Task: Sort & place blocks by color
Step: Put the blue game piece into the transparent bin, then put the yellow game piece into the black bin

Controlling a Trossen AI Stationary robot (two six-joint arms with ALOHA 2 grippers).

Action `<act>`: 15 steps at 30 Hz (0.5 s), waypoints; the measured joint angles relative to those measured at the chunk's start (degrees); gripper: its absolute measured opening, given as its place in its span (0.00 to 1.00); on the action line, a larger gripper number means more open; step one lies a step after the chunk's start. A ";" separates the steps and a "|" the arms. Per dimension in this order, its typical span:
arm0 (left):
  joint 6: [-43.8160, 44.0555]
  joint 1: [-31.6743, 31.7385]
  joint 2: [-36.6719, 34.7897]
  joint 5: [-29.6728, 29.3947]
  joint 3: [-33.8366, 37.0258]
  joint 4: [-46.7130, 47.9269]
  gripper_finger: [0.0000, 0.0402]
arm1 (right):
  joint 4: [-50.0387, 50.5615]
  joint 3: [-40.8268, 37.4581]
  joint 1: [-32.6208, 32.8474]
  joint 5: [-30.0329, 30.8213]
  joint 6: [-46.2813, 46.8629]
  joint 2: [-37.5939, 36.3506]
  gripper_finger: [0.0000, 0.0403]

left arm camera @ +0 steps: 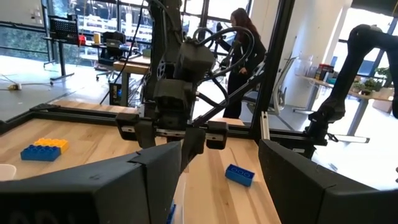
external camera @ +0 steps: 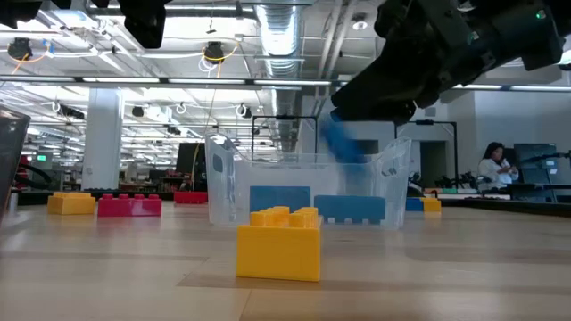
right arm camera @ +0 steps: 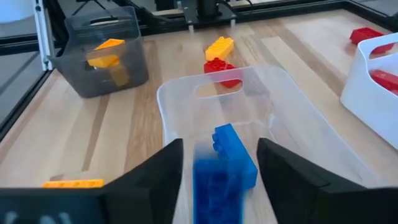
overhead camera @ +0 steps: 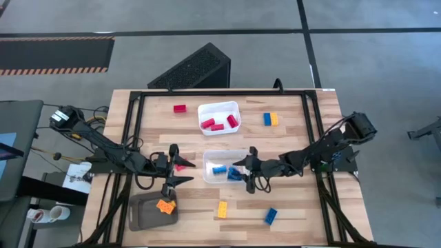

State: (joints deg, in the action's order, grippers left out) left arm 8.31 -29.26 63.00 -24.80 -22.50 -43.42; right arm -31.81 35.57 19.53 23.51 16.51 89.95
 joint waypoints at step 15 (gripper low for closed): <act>-0.47 0.00 0.00 -1.05 0.00 0.59 0.51 | 4.69 0.02 -4.92 0.64 -1.33 -7.99 0.67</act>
State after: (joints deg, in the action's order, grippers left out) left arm 7.83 -29.26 63.00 -25.85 -22.50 -42.83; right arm -27.12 35.59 14.61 24.15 15.18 81.96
